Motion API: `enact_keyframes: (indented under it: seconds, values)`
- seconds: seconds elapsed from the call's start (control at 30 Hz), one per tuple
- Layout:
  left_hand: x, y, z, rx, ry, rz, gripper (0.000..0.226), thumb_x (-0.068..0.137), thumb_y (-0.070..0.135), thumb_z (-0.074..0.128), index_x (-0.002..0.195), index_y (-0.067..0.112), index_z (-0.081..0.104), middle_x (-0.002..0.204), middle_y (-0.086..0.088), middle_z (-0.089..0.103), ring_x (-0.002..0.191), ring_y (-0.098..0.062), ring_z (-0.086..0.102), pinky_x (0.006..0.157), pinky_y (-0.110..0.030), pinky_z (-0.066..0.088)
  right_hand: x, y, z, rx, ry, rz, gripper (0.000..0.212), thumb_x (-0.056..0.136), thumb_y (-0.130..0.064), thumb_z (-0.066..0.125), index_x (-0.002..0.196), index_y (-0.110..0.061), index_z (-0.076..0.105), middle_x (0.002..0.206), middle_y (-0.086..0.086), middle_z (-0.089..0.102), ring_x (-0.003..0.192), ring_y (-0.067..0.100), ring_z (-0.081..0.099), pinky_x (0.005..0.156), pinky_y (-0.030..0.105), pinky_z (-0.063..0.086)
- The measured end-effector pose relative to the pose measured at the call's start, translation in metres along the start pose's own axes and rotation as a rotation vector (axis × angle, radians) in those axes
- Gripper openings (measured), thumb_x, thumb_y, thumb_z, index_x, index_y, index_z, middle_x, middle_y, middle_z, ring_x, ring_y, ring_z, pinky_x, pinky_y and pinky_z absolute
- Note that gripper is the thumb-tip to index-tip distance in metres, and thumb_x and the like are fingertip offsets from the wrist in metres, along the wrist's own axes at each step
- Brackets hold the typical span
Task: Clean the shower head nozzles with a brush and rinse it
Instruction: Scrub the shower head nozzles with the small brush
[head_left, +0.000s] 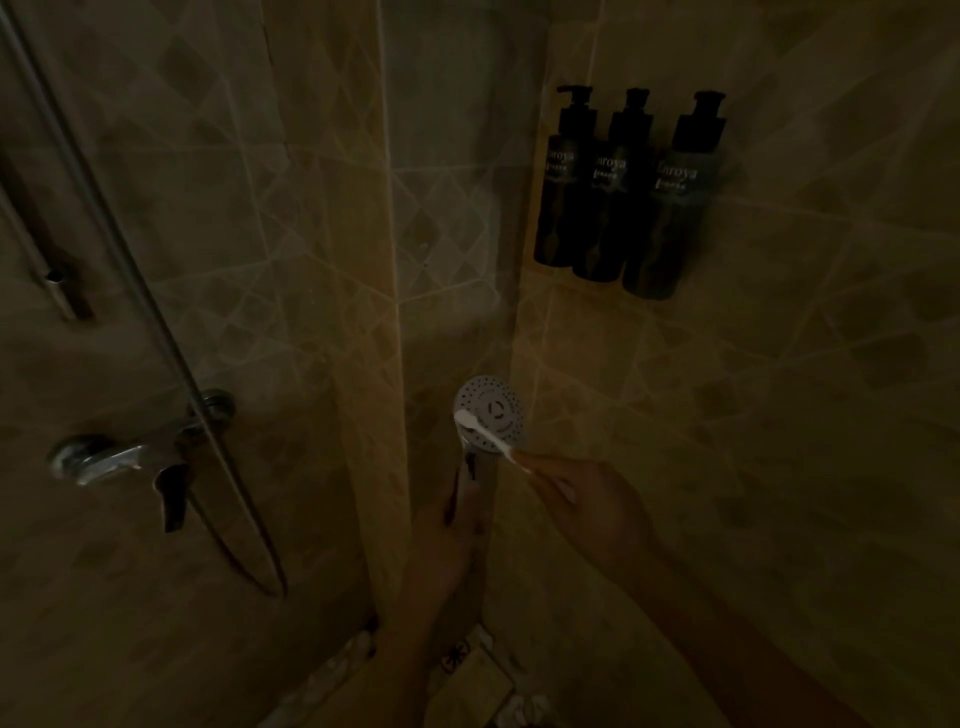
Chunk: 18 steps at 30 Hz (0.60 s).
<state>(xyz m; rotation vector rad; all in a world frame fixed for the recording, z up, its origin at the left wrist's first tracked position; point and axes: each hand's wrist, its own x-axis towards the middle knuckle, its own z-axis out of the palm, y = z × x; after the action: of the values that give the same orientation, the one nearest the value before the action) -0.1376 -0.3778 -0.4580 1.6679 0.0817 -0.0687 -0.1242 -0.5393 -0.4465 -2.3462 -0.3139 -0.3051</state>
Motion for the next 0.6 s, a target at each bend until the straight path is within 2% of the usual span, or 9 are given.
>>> enact_keyframes:
  seconds: [0.1,0.13,0.2,0.27,0.3,0.37,0.43,0.53,0.6]
  values:
    - [0.005,-0.005,0.0,-0.041,0.004,-0.019,0.026,0.098,0.036,0.038,0.115,0.034,0.058,0.066,0.003,0.057,0.052,-0.01,0.051,0.049,-0.025,0.039,0.014,0.005,-0.012,0.017,0.085,0.04,0.03,0.094,-0.027,0.052,0.119,-0.044,0.055,0.105,-0.008,0.071,0.09,0.009,0.067,0.083,0.04,0.056]
    - [0.005,-0.005,0.0,-0.054,-0.003,-0.023,0.025,0.097,0.037,0.039,0.113,0.036,0.059,0.062,0.005,0.057,0.051,-0.01,0.049,0.048,-0.024,0.038,0.019,0.007,-0.016,0.021,0.11,0.046,0.03,0.094,-0.026,0.052,0.119,-0.041,0.055,0.108,-0.007,0.07,0.092,0.008,0.066,0.086,0.039,0.055]
    - [0.003,-0.004,-0.001,-0.07,-0.015,-0.026,0.025,0.096,0.041,0.039,0.11,0.041,0.06,0.058,0.006,0.056,0.048,-0.011,0.047,0.045,-0.025,0.038,0.018,0.004,-0.016,-0.003,0.054,0.009,0.031,0.095,-0.026,0.051,0.123,-0.037,0.055,0.11,-0.004,0.07,0.093,0.01,0.067,0.086,0.037,0.055]
    - [0.004,-0.004,-0.005,-0.081,-0.005,-0.025,0.023,0.096,0.042,0.04,0.107,0.043,0.061,0.059,0.004,0.057,0.046,-0.011,0.046,0.041,-0.023,0.037,0.015,0.003,-0.017,-0.053,-0.002,-0.023,0.031,0.095,-0.027,0.051,0.124,-0.036,0.057,0.108,-0.003,0.071,0.091,0.014,0.068,0.083,0.034,0.056]
    - [0.006,-0.005,-0.006,-0.068,-0.009,-0.012,0.023,0.096,0.041,0.041,0.109,0.043,0.061,0.061,0.004,0.058,0.046,-0.01,0.047,0.041,-0.023,0.037,0.017,0.006,-0.019,-0.042,0.027,-0.012,0.029,0.094,-0.028,0.052,0.122,-0.037,0.058,0.107,-0.005,0.071,0.091,0.014,0.068,0.083,0.029,0.056]
    - [0.009,-0.008,-0.006,-0.031,-0.021,0.003,0.025,0.095,0.041,0.043,0.114,0.041,0.06,0.066,0.002,0.061,0.049,-0.012,0.053,0.045,-0.026,0.04,0.021,0.012,-0.024,0.034,0.102,0.036,0.026,0.093,-0.026,0.054,0.115,-0.04,0.058,0.108,-0.012,0.067,0.095,0.009,0.066,0.085,0.015,0.05]
    - [0.009,-0.009,-0.005,-0.053,-0.007,-0.012,0.027,0.093,0.044,0.046,0.111,0.035,0.064,0.072,-0.007,0.066,0.057,-0.019,0.064,0.051,-0.027,0.045,0.017,0.011,-0.019,0.042,0.05,0.024,0.027,0.093,-0.026,0.055,0.114,-0.042,0.057,0.105,-0.019,0.064,0.094,-0.001,0.063,0.083,0.009,0.047]
    - [0.009,-0.007,-0.006,-0.136,-0.044,-0.023,0.023,0.096,0.032,0.045,0.103,0.024,0.066,0.074,-0.014,0.066,0.059,-0.021,0.064,0.047,-0.02,0.049,0.012,0.007,-0.013,0.006,-0.024,0.002,0.029,0.094,-0.023,0.054,0.118,-0.037,0.058,0.106,-0.021,0.059,0.094,-0.01,0.059,0.089,0.013,0.047]
    - [0.007,-0.005,-0.005,-0.151,-0.104,0.005,0.02,0.098,0.021,0.041,0.107,0.02,0.059,0.074,-0.01,0.06,0.054,-0.014,0.061,0.045,-0.014,0.048,0.021,0.015,-0.02,0.044,0.069,0.08,0.024,0.094,-0.021,0.054,0.114,-0.028,0.064,0.108,-0.012,0.062,0.096,0.001,0.059,0.095,0.025,0.048]
